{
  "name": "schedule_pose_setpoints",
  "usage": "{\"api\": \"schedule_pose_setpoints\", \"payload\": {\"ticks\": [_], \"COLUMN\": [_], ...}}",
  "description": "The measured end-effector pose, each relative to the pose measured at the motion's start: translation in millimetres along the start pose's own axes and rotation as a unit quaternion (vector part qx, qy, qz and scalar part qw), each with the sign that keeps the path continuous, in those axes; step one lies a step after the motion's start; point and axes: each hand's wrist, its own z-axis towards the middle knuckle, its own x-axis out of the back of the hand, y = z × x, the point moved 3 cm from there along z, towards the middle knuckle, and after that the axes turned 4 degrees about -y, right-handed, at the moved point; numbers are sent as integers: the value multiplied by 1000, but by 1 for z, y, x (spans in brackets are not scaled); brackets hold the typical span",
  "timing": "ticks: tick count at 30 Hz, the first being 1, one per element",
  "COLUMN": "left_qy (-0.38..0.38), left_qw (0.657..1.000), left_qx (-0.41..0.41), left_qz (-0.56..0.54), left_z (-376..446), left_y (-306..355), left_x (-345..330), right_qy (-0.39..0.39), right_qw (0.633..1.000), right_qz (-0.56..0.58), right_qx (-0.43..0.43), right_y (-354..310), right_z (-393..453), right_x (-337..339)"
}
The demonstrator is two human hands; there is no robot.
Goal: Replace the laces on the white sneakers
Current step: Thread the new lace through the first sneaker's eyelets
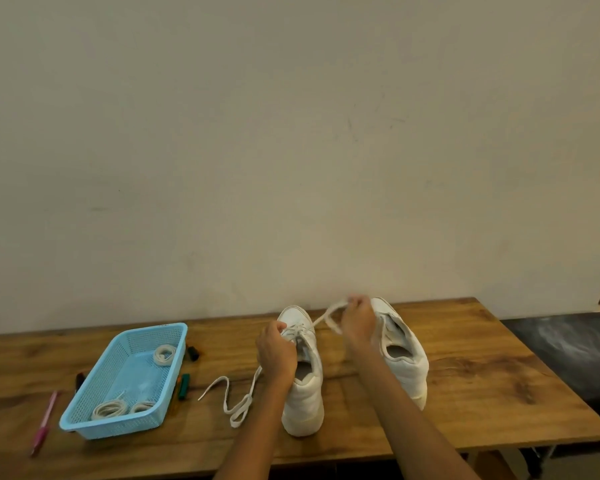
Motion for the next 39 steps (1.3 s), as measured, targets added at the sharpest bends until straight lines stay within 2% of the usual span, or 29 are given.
{"api": "schedule_pose_setpoints", "payload": {"ticks": [1,2,3,4,6,8,9,10,12,14,16,17,18,20,22,25,26,27,31,35,39], "left_qy": [1,1,-1,-6,-16,-26,-27,-24,-13,-13,-19,-21,-22,-22,-24,-20,-18,-19,-31,-51,-17], "left_qw": [1000,1000,1000,1000,999,998,998,998,997,997,997,997,997,997,996,996,995,994,984,987,982], "left_qx": [0,3,8,16,32,48,55,62,69,72,75,73,72,76,80,88,96,106,142,139,179], "left_qz": [-2,-3,-4,-5,-11,-9,-3,4,9,11,13,8,5,7,11,0,-11,-29,-104,-61,-59], "left_z": [1,1,2,3,6,7,7,7,6,7,8,8,9,9,10,10,9,8,5,6,7], "left_y": [-1,-2,-3,-5,-6,-6,-5,-4,-6,-9,-11,-12,-12,-11,-10,-9,-8,-8,-8,-8,-10], "left_x": [0,-1,-2,-3,-5,-6,-6,-5,-4,-4,-6,-7,-7,-7,-8,-8,-7,-6,2,0,1], "right_qy": [66,90,79,43,-88,-257,-310,-327,-305,-257,-122,-53,-17,-42,-129,-278,-304,-308,-257,-241,-207], "right_qw": [995,991,994,998,988,941,912,895,894,921,981,995,999,996,985,941,925,917,933,931,945], "right_qz": [78,102,78,30,-91,-195,-247,-286,-312,-278,-144,-78,-47,-73,-108,-183,-219,-241,-238,-261,-246], "right_qx": [-18,-13,7,34,88,102,104,105,102,89,52,31,21,24,40,54,65,75,78,79,65], "right_y": [-4,-7,-10,-11,-9,4,12,20,26,22,14,10,5,1,2,15,19,23,25,26,35], "right_z": [2,4,5,5,0,-8,-14,-17,-21,-18,-8,-4,-1,3,3,-8,-15,-19,-26,-23,-20], "right_x": [11,16,18,15,2,-19,-29,-36,-42,-37,-15,-2,6,8,0,-24,-31,-36,-37,-33,-28]}}
